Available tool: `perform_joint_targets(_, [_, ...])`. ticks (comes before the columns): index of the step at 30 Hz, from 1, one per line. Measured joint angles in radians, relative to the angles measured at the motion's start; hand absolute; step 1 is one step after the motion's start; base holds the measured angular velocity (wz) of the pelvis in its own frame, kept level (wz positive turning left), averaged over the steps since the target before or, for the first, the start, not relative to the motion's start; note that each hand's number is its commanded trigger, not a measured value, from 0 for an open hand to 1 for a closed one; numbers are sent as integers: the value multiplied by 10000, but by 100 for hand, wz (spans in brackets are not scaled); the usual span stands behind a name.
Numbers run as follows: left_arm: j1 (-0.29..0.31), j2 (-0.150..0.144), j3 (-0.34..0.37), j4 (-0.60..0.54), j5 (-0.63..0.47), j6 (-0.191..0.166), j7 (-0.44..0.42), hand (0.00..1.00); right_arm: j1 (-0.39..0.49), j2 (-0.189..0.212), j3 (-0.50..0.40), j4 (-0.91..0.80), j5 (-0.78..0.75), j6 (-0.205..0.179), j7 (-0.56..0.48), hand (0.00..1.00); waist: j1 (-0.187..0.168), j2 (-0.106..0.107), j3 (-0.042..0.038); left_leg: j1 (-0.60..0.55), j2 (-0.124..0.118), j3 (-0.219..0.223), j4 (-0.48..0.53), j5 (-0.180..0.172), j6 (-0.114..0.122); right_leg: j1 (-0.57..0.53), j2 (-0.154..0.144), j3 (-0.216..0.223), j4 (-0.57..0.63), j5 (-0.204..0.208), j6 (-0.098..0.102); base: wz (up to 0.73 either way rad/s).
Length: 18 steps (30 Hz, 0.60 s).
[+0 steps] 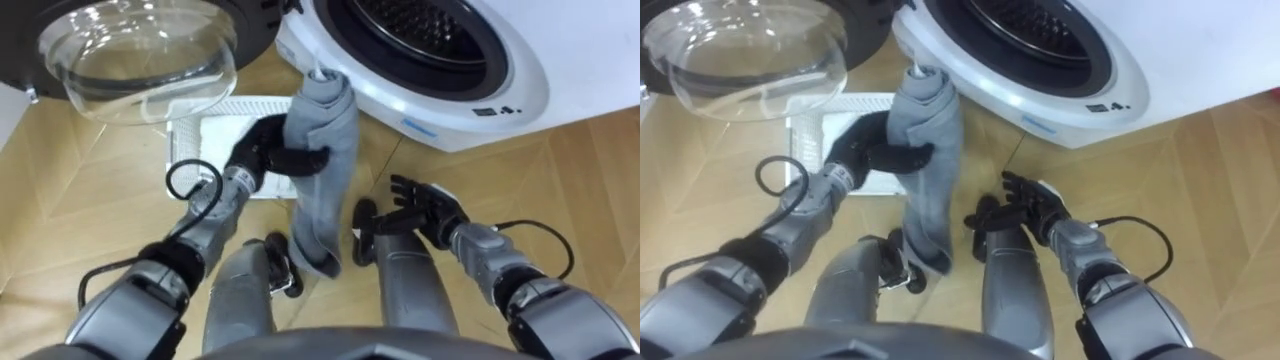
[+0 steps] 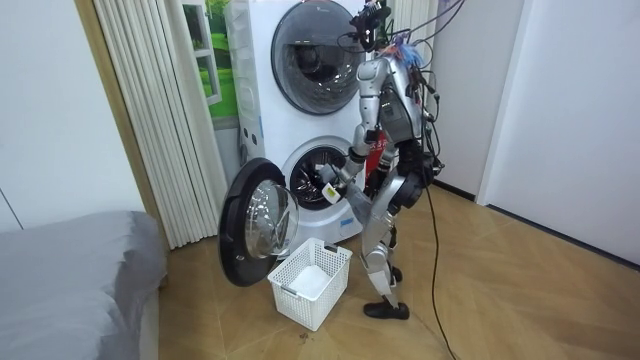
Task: Put towel into washing machine
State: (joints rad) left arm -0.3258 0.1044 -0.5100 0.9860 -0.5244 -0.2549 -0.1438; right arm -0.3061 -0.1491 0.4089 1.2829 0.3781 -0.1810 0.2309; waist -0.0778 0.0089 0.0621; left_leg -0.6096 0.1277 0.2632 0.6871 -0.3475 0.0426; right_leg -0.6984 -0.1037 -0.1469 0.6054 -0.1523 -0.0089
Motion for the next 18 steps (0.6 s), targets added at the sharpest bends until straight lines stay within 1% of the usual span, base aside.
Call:
perform_joint_targets(2, [135, -96, -30, -85, -475, 47, -304, 100, 51, 2, -89, -37, -224, -11, -13, 0, -4, 0, 0, 87, 6, -1, -22, -1, 0, 97, 1, 0, -10, -1, 1, 0])
perform_joint_targets(5, [192, -124, -31, -182, -775, 92, -663, 100, 66, -3, -191, -91, -367, -19, -14, 0, 16, -1, 0, 120, 3, -5, -50, -2, 1, 132, 0, -2, -107, 2, 8, 0])
perform_joint_targets(10, [195, -102, -24, -244, -842, 93, -867, 100, 117, -5, -199, -213, -713, -140, 15, 0, 31, 1, -2, 122, 7, -2, -87, 2, -3, 143, 23, -17, -168, 31, 7, 0])
perform_joint_targets(18, [192, -32, 3, -250, -833, 93, -993, 100, 122, 5, -186, -222, -753, -152, 13, 0, 44, 2, -2, 115, 19, 29, -121, 1, -3, 141, 43, -12, -161, 39, 5, 0])
